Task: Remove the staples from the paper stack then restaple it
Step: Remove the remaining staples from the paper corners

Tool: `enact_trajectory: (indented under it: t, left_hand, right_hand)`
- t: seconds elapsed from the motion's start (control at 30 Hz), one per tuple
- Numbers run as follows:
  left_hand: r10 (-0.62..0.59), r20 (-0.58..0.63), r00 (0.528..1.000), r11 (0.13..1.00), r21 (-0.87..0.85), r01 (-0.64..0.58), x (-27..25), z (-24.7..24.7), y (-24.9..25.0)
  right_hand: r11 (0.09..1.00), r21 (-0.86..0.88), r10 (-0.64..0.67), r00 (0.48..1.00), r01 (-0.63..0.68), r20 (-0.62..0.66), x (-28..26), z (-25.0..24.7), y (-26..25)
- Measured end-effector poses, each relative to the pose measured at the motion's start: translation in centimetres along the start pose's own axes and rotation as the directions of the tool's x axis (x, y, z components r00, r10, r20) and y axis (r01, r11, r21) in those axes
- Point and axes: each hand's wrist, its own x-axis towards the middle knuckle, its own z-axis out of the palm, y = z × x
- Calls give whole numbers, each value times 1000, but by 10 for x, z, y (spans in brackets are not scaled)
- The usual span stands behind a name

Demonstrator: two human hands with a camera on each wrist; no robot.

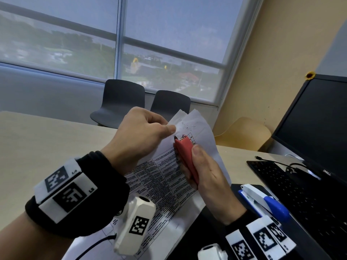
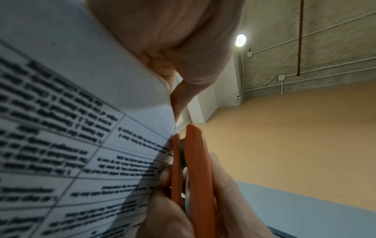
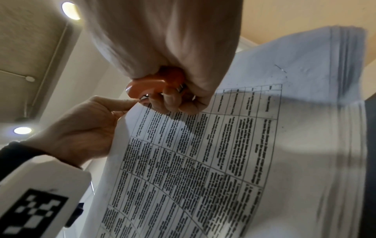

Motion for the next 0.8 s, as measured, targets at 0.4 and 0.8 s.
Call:
enact_trajectory:
  t: [0.4, 0.8]
  left_hand:
    - [453, -138, 881, 822, 447, -353, 2, 19, -14]
    - [183, -127, 975, 975, 152, -163, 9, 0, -12]
  right_hand:
    - [998, -13, 64, 994, -66, -83, -2, 0, -10]
    - [990, 134, 53, 998, -50, -24, 13, 21, 5]
